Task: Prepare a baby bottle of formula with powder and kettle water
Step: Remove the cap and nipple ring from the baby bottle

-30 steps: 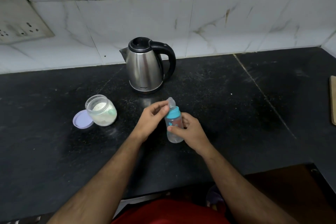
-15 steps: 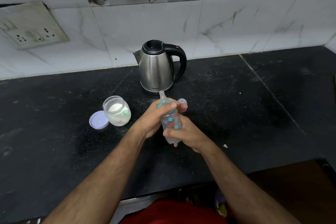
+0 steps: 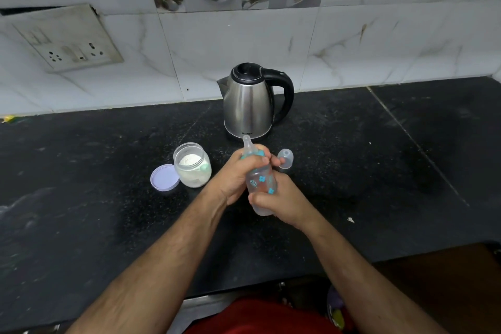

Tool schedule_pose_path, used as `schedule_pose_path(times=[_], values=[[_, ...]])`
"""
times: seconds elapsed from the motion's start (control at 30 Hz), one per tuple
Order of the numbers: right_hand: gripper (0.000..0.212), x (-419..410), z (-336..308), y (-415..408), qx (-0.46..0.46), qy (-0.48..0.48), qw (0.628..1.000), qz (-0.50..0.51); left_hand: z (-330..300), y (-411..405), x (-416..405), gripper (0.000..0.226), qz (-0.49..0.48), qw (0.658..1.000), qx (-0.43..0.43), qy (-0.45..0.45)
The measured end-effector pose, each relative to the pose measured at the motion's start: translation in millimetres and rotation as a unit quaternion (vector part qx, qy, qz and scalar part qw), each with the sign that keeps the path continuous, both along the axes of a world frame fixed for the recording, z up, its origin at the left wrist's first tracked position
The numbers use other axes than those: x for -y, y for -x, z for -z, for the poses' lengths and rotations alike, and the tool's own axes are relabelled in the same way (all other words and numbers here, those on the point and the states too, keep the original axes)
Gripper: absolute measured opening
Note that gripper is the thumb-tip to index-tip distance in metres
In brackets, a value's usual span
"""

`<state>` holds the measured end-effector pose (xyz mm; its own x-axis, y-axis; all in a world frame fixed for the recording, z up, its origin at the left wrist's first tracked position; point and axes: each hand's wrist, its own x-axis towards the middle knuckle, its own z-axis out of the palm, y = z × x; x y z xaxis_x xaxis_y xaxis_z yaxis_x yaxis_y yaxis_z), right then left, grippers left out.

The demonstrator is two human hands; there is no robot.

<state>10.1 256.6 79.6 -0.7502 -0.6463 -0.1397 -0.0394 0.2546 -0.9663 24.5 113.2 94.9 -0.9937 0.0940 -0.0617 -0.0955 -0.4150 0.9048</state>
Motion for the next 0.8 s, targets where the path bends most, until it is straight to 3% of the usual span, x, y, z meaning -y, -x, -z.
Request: schedule_pose_path(times=[0.07,0.17,0.23,0.3,0.4,0.47,0.57,0.67,0.8], values=[[0.035,7,2,-6,-0.082,-0.079,0.990,0.080,0,-1,-1,0.008,-0.046,0.999,0.012,0.019],[0.043,12,10,-12,-0.234,-0.249,0.924,0.174,6,-2,-19,0.009,-0.196,0.974,0.073,0.089],[0.039,15,17,-10,-0.261,-0.271,0.908,0.183,12,-2,-32,0.001,-0.280,0.949,0.115,0.093],[0.039,15,20,-8,-0.247,-0.266,0.915,0.177,13,-2,-30,0.022,-0.261,0.950,0.131,0.105],[0.039,9,17,-4,-0.165,-0.228,0.947,0.152,15,-5,-6,0.046,-0.125,0.985,0.084,0.083],[0.033,4,14,0,-0.057,-0.126,0.985,0.106,16,-10,12,0.045,-0.047,0.997,0.058,0.028],[0.026,-1,8,0,0.035,-0.022,0.999,0.021,19,-16,24,0.040,0.001,1.000,0.020,0.004],[0.022,0,8,-3,0.021,-0.024,0.999,0.023,18,-20,20,0.038,-0.027,0.999,0.021,0.003],[0.040,5,16,-10,-0.091,-0.149,0.975,0.136,22,-21,3,0.026,-0.138,0.988,0.040,0.051]])
